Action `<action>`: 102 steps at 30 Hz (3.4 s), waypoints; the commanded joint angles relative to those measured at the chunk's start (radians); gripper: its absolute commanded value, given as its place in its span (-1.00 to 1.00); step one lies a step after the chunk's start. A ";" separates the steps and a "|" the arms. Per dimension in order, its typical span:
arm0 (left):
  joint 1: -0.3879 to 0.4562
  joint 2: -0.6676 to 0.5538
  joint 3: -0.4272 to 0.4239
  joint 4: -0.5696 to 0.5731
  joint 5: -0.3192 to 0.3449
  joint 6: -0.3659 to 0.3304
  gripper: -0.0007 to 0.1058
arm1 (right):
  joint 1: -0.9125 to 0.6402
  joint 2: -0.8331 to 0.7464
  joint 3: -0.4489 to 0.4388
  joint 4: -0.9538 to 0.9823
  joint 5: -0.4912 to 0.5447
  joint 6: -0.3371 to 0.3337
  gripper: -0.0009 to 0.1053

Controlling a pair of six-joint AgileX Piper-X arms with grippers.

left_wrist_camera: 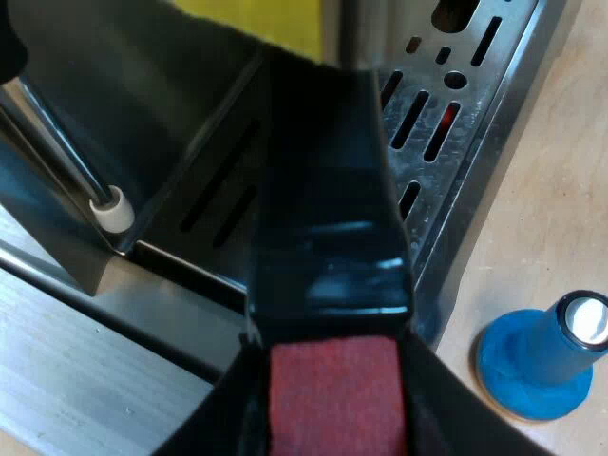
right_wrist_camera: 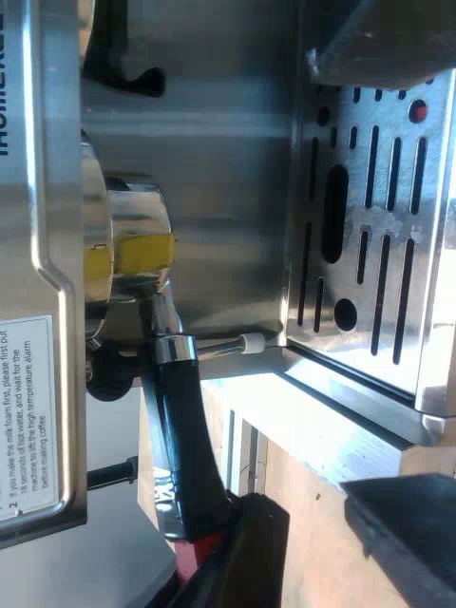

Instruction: Put the handle in the coffee machine

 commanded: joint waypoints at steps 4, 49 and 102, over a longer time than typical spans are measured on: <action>0.002 -0.008 -0.021 -0.001 0.065 -0.014 -0.98 | -0.004 -0.006 -0.001 -0.004 -0.001 -0.001 0.59; 0.002 -0.008 -0.102 0.051 0.139 0.012 -0.98 | -0.004 -0.006 -0.001 -0.004 -0.001 -0.001 0.59; 0.002 0.016 -0.153 0.014 0.202 -0.046 -0.98 | -0.004 -0.006 -0.001 -0.004 -0.001 -0.001 0.59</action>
